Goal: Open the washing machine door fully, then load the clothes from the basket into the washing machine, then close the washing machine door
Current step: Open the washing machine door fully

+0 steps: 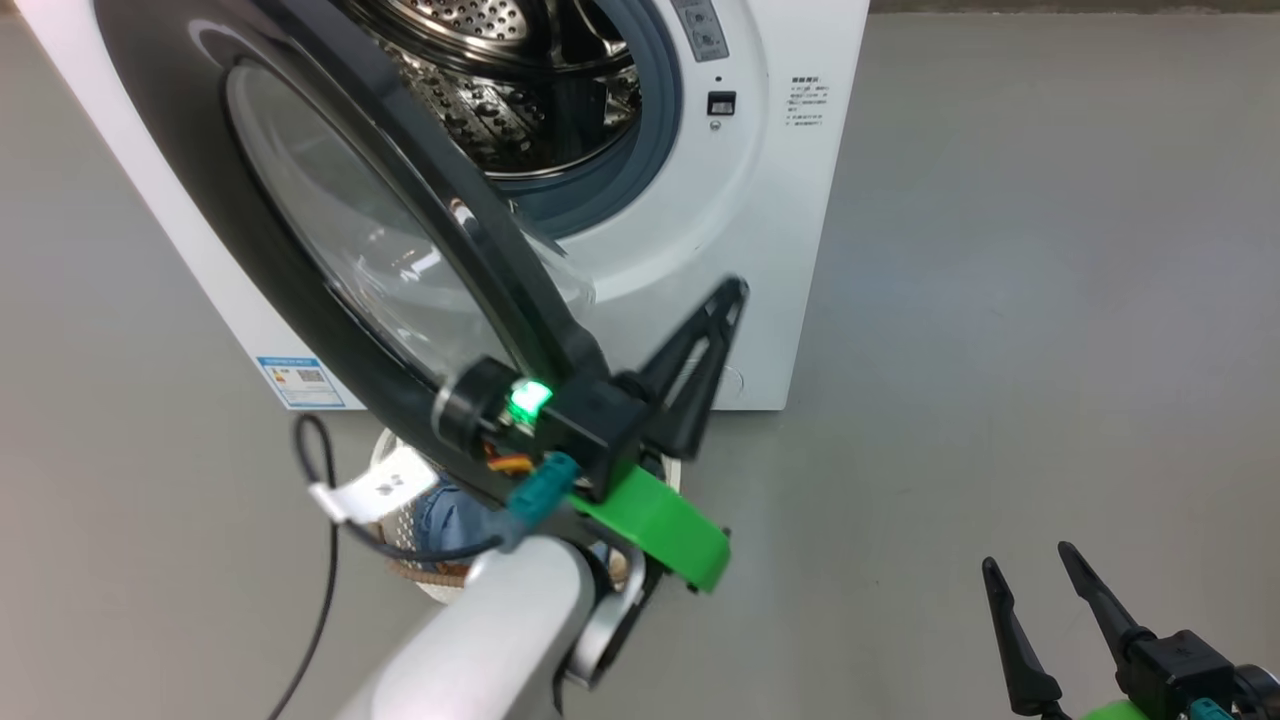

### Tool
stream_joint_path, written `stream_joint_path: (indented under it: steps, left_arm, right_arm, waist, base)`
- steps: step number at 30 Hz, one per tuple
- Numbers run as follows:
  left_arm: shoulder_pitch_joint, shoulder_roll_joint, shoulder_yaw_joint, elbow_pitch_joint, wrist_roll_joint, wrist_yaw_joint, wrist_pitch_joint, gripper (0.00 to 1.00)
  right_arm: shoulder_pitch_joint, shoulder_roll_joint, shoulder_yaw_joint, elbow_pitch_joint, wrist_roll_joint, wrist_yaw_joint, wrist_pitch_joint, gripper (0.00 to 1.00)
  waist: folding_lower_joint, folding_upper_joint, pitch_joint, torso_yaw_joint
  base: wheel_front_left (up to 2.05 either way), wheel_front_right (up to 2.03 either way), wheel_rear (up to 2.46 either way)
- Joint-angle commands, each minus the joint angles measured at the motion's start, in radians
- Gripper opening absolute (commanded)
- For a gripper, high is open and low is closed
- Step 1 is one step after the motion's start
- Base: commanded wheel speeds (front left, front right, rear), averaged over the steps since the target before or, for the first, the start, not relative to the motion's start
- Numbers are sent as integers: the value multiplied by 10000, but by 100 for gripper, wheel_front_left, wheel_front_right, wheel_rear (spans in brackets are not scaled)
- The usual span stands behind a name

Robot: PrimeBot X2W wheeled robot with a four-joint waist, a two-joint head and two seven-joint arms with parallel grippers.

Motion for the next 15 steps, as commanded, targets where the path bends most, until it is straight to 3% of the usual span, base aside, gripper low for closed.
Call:
stream_joint_path:
  steps: [1,15]
  left_arm:
    - [-455,156,41,78,-228,162,61,0]
    - [-436,155,-792,2354,-1200,846,-370,0]
  right_arm:
    - [-356,-140,294,-210,-60,16,-120,100]
    - [-399,-119,290,-180,4,16,-120,100]
  waist:
    - [0,0,41,-21]
    - [0,0,145,-74]
  base:
    - [0,0,0]
    - [0,0,0]
